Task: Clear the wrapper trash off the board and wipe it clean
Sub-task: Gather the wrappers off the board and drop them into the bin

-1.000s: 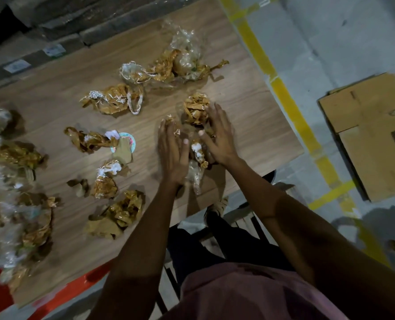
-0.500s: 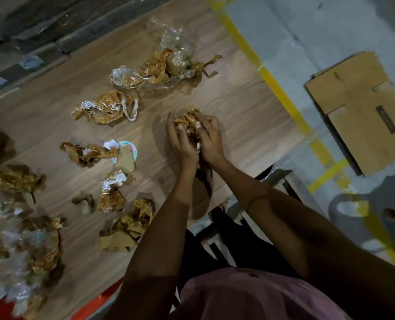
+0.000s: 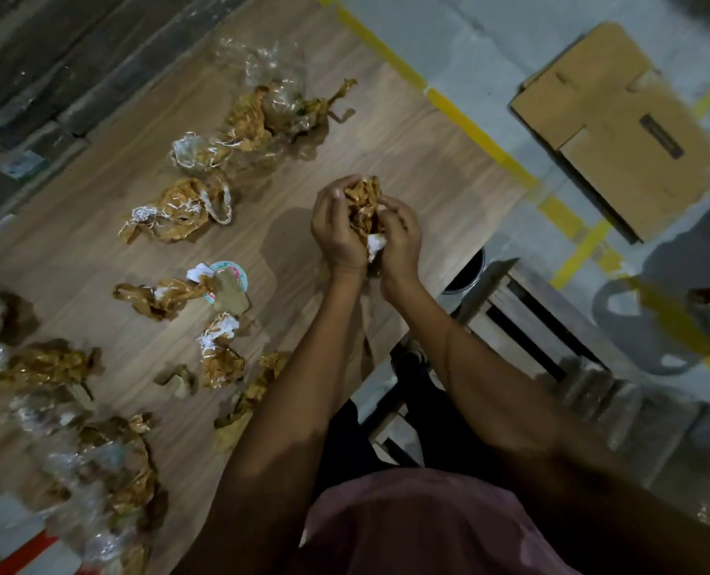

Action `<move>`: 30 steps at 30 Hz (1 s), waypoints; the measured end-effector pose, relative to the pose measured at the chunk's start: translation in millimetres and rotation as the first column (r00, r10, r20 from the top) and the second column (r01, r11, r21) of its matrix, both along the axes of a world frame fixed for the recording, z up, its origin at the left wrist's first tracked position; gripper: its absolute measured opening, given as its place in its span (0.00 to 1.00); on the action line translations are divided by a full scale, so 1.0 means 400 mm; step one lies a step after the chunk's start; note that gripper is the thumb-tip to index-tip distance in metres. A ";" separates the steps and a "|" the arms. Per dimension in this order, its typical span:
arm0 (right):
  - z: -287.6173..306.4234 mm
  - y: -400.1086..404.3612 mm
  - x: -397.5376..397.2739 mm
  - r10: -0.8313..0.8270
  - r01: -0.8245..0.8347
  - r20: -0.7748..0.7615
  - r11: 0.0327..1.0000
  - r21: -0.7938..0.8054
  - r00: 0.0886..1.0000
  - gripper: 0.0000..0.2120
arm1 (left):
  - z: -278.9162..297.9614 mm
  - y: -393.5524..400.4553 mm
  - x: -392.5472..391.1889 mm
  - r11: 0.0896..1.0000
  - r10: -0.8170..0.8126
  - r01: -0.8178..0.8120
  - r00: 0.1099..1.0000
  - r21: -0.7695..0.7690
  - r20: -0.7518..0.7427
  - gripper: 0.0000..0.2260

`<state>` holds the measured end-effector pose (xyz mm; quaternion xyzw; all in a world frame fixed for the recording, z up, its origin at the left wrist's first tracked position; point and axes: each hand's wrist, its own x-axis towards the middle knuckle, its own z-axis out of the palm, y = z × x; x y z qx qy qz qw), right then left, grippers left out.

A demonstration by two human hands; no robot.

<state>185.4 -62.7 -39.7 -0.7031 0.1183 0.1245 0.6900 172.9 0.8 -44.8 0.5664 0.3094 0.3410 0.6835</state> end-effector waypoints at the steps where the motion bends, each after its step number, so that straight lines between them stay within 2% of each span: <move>1: 0.012 -0.020 0.000 -0.052 0.052 -0.005 0.998 -0.017 0.999 0.13 | 0.013 -0.021 0.006 0.999 -0.033 0.033 0.999 -0.003 -0.002 0.14; 4: 0.037 -0.104 0.017 -0.249 0.253 0.049 0.961 -0.112 0.967 0.18 | 0.054 -0.122 0.048 0.987 -0.161 0.162 0.986 0.023 -0.033 0.14; 8: 0.043 -0.263 0.080 -0.453 0.454 0.037 0.885 -0.100 0.891 0.12 | 0.079 -0.296 0.137 0.937 -0.343 0.344 0.939 0.061 -0.037 0.13; 12: 0.019 -0.433 0.176 -0.577 0.576 -0.018 0.817 -0.022 0.817 0.23 | 0.058 -0.471 0.238 0.865 -0.490 0.496 0.867 0.069 -0.088 0.14; 16: -0.041 -0.566 0.246 -0.654 0.652 -0.081 0.757 -0.052 0.752 0.22 | 0.003 -0.606 0.323 0.803 -0.572 0.590 0.802 0.083 -0.170 0.15; 19: -0.092 -0.628 0.294 -0.680 0.681 -0.140 0.730 -0.049 0.719 0.20 | -0.057 -0.672 0.380 0.770 -0.605 0.633 0.765 0.084 -0.219 0.15; 22: -0.173 -0.671 0.334 -0.664 0.665 -0.206 0.743 -0.075 0.719 0.21 | -0.146 -0.710 0.419 0.757 -0.620 0.652 0.730 0.023 -0.289 0.15; 30: -0.472 -0.710 0.401 -0.628 0.598 -0.443 0.769 -0.226 0.640 0.12 | -0.516 -0.751 0.493 0.716 -0.624 0.695 0.597 -0.063 -0.505 0.17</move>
